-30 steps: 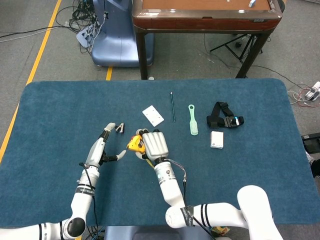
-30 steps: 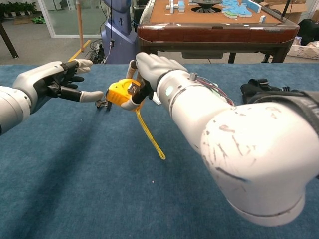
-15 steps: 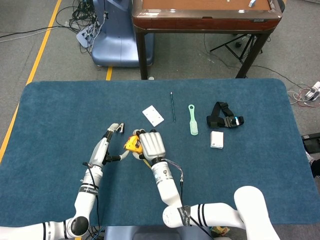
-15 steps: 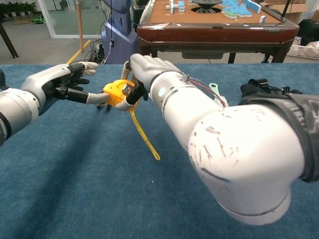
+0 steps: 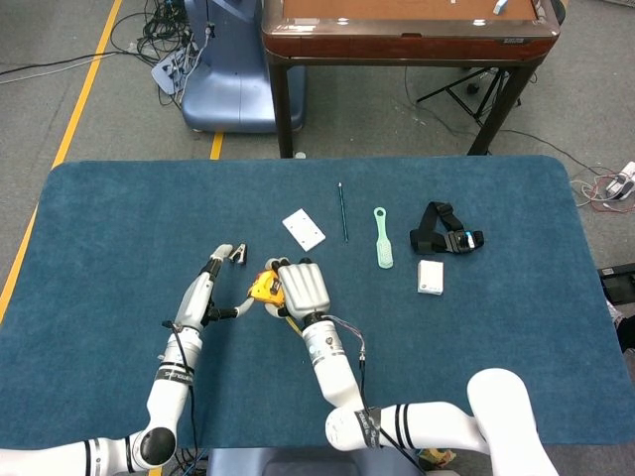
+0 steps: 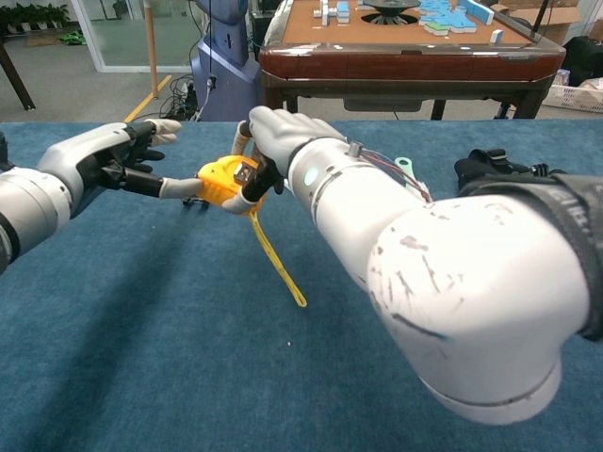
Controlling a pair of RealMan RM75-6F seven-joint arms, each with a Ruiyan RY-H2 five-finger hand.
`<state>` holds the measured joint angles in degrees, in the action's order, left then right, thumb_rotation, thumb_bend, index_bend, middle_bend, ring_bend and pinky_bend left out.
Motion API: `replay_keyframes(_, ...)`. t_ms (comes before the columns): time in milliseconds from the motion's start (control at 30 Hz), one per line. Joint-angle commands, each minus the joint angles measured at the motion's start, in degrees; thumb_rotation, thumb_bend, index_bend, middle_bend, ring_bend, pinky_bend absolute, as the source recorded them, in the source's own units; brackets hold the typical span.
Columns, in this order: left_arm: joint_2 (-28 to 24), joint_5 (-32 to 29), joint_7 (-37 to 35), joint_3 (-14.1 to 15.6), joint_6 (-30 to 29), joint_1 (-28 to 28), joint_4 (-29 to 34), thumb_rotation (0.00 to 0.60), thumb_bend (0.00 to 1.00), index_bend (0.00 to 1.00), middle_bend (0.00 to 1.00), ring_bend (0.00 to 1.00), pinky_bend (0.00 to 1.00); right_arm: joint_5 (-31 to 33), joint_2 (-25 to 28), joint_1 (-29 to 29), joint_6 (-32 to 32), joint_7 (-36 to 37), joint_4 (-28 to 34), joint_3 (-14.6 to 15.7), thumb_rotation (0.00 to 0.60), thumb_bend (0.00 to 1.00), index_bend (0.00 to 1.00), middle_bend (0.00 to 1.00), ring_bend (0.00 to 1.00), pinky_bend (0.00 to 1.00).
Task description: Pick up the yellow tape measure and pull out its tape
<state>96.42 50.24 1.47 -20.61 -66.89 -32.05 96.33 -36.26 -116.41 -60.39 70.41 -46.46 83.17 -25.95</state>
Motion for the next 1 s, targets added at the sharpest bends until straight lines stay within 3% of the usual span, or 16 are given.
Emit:
replay_keyframes(33, 0.0, 0.0, 0.2, 0.0, -0.2, 0.0, -0.2, 0.6, 0.21, 0.0, 0.0, 0.0, 0.0, 0.1, 0.1, 0.1, -0.2, 0.0, 0.1, 0.1, 0.6, 0.73, 0.66, 0.66, 0.58, 0.28)
replay_keyframes(1000, -2.2, -1.4, -0.9, -1.1, -0.3, 1.3, -1.6, 0.6, 0.22, 0.02, 0.0, 0.0, 0.0, 1.1, 1.6, 0.5, -0.4, -0.3, 2.3, 0.7, 0.6, 0.73, 0.67, 0.66, 0.6, 0.28)
